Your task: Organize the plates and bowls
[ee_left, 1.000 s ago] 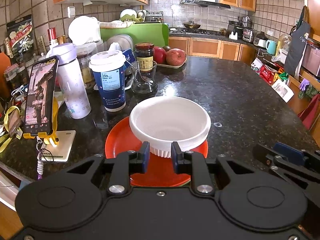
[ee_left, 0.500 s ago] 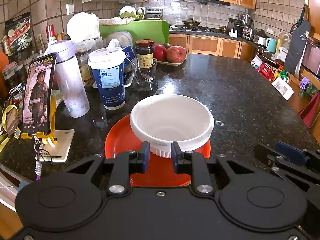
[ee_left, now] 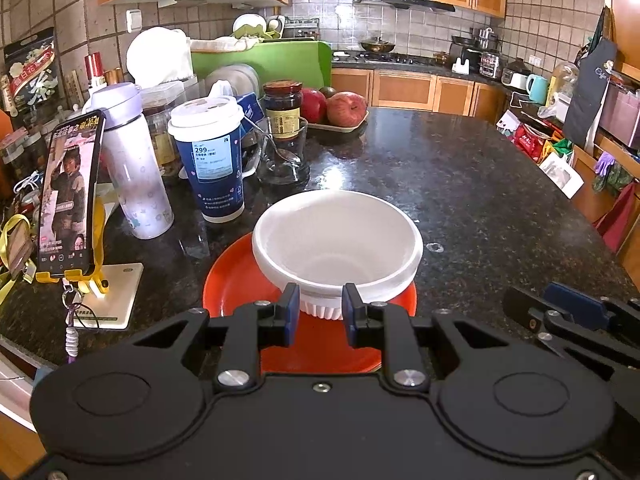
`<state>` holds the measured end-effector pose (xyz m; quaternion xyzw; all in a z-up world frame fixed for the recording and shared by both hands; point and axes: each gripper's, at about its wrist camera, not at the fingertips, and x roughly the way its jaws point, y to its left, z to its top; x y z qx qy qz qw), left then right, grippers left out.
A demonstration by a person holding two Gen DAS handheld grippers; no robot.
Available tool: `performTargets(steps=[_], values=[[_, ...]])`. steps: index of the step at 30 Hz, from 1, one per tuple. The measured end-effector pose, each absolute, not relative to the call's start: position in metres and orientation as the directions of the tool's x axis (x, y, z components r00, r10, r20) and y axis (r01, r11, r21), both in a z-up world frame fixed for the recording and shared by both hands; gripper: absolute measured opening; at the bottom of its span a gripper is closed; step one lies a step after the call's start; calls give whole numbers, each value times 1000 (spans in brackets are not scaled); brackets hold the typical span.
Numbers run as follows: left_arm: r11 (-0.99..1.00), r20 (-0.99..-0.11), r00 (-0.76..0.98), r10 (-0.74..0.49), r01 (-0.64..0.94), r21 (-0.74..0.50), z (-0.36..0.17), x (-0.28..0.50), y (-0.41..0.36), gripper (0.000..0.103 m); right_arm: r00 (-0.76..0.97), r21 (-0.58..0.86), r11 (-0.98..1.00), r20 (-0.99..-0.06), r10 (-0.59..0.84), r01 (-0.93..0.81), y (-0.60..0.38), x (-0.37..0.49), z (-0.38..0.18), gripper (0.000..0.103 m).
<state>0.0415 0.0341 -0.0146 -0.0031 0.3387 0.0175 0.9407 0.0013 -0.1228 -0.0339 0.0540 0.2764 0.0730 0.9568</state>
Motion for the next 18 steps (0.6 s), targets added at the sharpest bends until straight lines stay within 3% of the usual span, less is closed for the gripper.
performTargets(steps=[18], values=[[999, -633, 773, 33, -24, 23, -14, 43, 29, 31, 835, 146, 983, -522, 172, -112, -123, 3, -34, 36]])
